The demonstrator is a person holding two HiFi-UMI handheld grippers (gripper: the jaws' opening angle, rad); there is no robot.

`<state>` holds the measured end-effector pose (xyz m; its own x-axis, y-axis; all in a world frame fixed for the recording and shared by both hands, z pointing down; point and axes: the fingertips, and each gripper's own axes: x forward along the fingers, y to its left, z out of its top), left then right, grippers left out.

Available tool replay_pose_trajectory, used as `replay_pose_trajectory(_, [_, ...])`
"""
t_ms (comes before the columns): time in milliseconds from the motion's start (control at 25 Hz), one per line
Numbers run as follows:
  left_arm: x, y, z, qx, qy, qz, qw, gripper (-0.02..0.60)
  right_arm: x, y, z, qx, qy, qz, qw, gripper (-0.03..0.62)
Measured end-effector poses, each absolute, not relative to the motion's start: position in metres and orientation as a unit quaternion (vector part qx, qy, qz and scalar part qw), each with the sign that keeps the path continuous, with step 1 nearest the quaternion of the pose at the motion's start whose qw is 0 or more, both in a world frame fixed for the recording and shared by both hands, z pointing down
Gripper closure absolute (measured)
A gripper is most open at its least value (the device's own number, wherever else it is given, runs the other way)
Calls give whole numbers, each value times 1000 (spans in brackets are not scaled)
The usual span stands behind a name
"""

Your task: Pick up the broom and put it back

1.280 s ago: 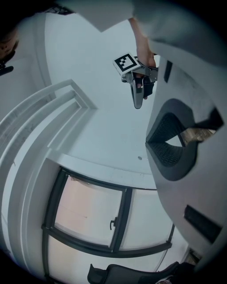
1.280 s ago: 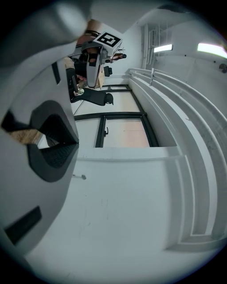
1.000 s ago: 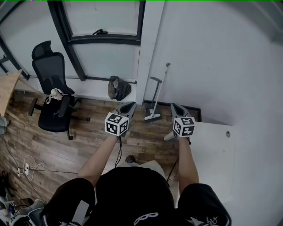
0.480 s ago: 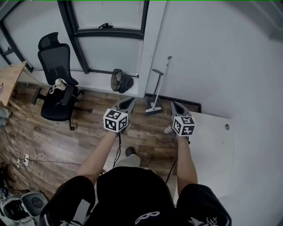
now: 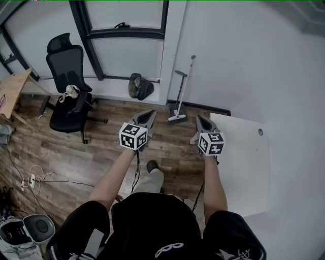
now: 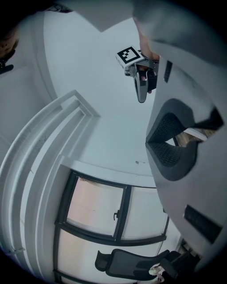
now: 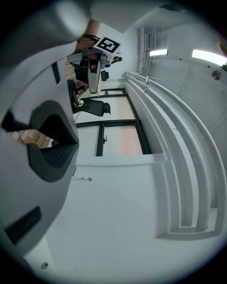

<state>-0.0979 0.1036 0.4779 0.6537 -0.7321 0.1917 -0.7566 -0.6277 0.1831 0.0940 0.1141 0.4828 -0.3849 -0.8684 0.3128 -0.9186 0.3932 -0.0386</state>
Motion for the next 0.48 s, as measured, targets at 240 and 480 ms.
replay_pose_trajectory(240, [-108,129,475,901,-413,48,122,563,83,138,480,539,-828,97,123,569])
replay_pose_trajectory(480, [-113,138,475,900,-417,47,120,563,81,145,478,537,-829,94,122,569])
